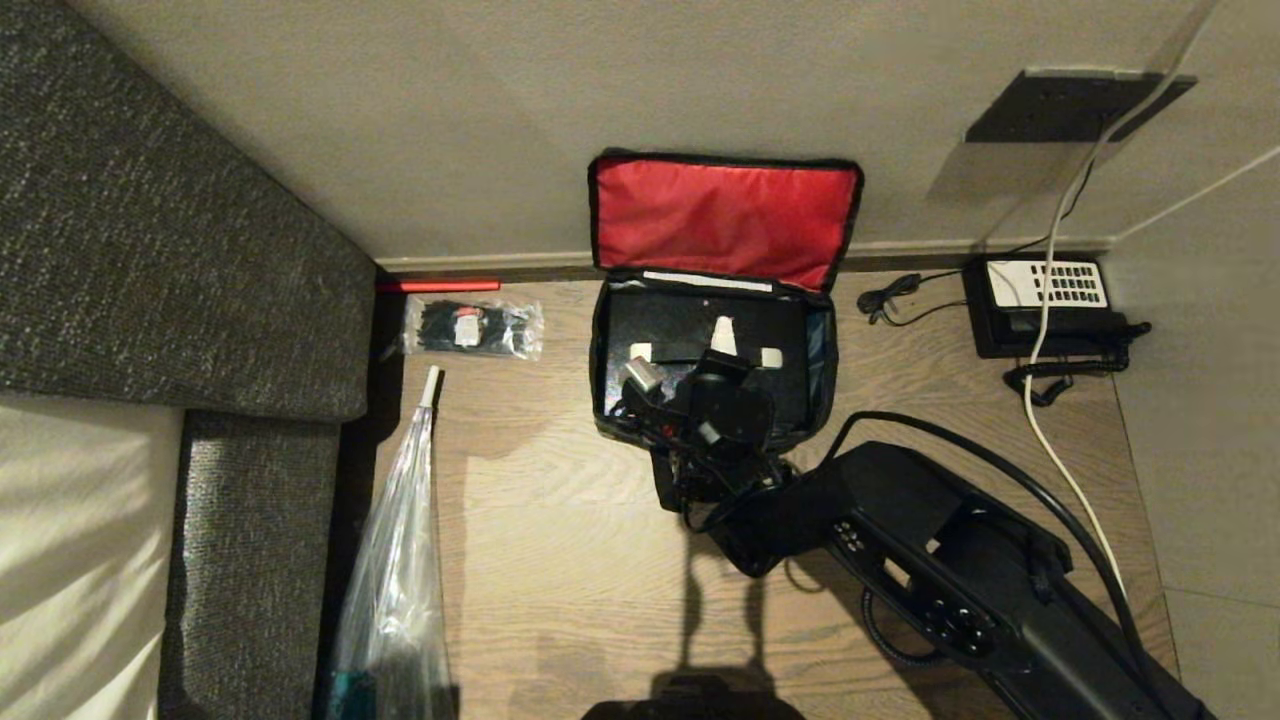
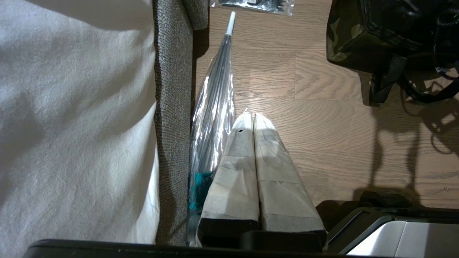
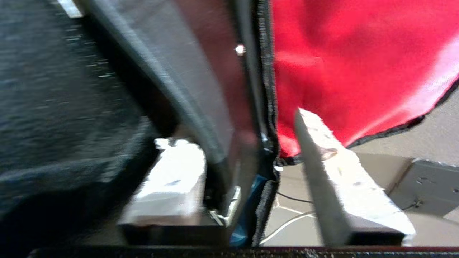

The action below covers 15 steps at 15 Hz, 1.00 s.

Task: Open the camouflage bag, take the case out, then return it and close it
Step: Lift the black box

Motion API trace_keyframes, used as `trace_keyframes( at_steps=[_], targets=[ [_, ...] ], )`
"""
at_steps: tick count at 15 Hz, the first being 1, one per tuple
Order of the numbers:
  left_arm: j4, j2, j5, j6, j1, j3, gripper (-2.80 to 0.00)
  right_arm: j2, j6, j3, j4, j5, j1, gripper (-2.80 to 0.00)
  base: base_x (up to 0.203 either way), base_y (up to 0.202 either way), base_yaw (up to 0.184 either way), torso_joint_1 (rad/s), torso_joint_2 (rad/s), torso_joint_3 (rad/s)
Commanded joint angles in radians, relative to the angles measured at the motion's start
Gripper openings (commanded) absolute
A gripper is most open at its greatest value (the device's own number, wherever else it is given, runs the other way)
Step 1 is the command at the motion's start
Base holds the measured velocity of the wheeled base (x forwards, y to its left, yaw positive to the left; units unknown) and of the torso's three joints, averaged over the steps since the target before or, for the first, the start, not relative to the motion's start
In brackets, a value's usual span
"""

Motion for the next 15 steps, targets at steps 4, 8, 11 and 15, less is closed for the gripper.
trace_keyframes(
  at_steps=[4, 8, 11, 15],
  targets=[
    [0.000, -0.003, 0.000, 0.000, 0.000, 0.000, -2.80, 0.023, -0.012, -0.005, -0.012, -0.015, 0.001, -2.80, 0.000, 0.000, 0.000, 0.000, 0.00, 0.000],
    [0.000, -0.003, 0.000, 0.000, 0.000, 0.000, -2.80, 0.013, -0.002, 0.008, -0.032, -0.016, 0.002, -2.80, 0.000, 0.000, 0.000, 0.000, 0.00, 0.000],
    [0.000, -0.005, 0.000, 0.000, 0.000, 0.002, -2.80, -0.035, -0.014, 0.033, -0.075, -0.016, 0.010, -2.80, 0.000, 0.000, 0.000, 0.000, 0.00, 0.000],
    [0.000, -0.003, 0.000, 0.000, 0.000, 0.000, -2.80, -0.190, -0.005, 0.174, -0.085, -0.031, 0.057, -2.80, 0.000, 0.000, 0.000, 0.000, 0.00, 0.000]
  ],
)
